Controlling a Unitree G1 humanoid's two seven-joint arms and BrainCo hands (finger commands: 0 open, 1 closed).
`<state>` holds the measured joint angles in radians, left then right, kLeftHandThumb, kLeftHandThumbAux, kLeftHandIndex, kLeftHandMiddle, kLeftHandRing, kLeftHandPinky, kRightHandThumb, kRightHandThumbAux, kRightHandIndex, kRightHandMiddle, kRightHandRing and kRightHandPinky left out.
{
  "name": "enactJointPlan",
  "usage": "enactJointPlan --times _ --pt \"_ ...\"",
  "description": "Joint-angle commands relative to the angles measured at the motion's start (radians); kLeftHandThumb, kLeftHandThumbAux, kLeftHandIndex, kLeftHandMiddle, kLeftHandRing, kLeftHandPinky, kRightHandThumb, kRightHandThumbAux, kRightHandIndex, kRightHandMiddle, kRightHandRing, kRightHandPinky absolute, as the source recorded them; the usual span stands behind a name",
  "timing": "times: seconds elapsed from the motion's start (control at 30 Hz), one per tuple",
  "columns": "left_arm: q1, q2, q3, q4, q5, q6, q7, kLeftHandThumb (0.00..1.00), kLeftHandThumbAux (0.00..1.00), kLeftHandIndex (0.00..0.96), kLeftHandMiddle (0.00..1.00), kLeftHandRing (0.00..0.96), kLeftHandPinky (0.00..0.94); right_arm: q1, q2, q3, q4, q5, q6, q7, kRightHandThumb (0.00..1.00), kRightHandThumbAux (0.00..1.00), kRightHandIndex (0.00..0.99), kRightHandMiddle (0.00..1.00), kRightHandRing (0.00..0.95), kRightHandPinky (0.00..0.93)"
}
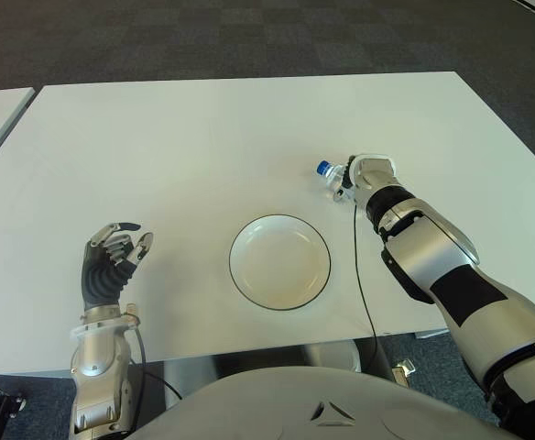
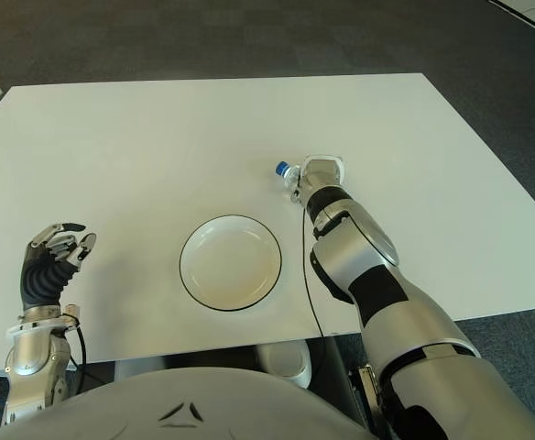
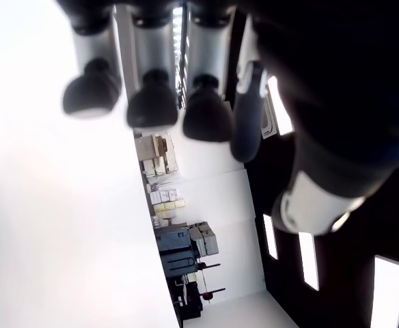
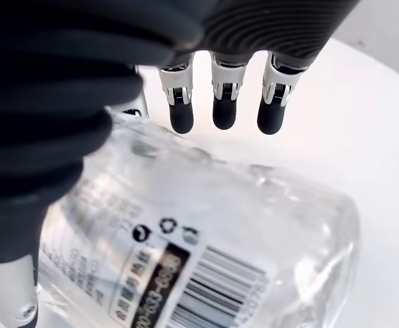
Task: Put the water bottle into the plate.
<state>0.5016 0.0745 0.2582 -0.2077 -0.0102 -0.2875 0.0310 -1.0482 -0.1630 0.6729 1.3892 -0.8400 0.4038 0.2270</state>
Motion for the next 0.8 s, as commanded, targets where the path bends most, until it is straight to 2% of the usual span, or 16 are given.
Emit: enactJointPlan --times 0.03,0.3,0.37,0.43,0.57,0.67,0.8 --pt "0.011 -0.019 -0.004 -0.022 0.021 0.042 0.024 0.707 0.716 0.439 0.827 0.836 0.833 0.045 0.011 0.026 0.015 -0.019 0.007 -0.018 0.698 0.709 0.430 0.101 0.041 0.137" --pt "0.014 -0.028 0.004 -0.025 0.030 0.045 0.033 0.708 0.714 0.440 0.827 0.838 0.848 0.074 0.015 0.029 0.013 -0.019 -0.002 -0.116 0.697 0.714 0.426 0.188 0.184 0.302" --pt "0.013 -0.027 0.007 -0.017 0.028 0.040 0.032 0.708 0.713 0.440 0.827 0.838 0.848 0.088 0.011 0.024 0.013 -0.015 -0.014 -0.154 0.698 0.715 0.426 0.241 0.257 0.366" --pt "0.012 -0.028 0.007 -0.016 0.027 0.037 0.034 0.708 0.713 0.440 0.828 0.838 0.848 0.116 -0.002 0.013 0.014 -0.007 -0.042 -0.209 0.699 0.717 0.427 0.334 0.363 0.452" --pt "0.011 -0.031 0.011 -0.013 0.020 0.024 0.034 0.709 0.712 0.440 0.829 0.838 0.849 0.117 0.001 -0.015 0.012 0.012 -0.053 -0.278 0.700 0.719 0.428 0.472 0.499 0.560" --pt "0.011 -0.031 0.011 -0.013 0.011 0.019 0.027 0.709 0.712 0.440 0.828 0.837 0.849 0.116 0.003 -0.029 0.013 0.019 -0.060 -0.304 0.701 0.720 0.430 0.533 0.551 0.590" --pt "0.010 -0.029 0.011 -0.013 0.007 0.017 0.025 0.709 0.712 0.440 0.826 0.836 0.846 0.103 0.014 -0.042 0.011 0.026 -0.050 -0.320 0.701 0.722 0.430 0.548 0.563 0.594"
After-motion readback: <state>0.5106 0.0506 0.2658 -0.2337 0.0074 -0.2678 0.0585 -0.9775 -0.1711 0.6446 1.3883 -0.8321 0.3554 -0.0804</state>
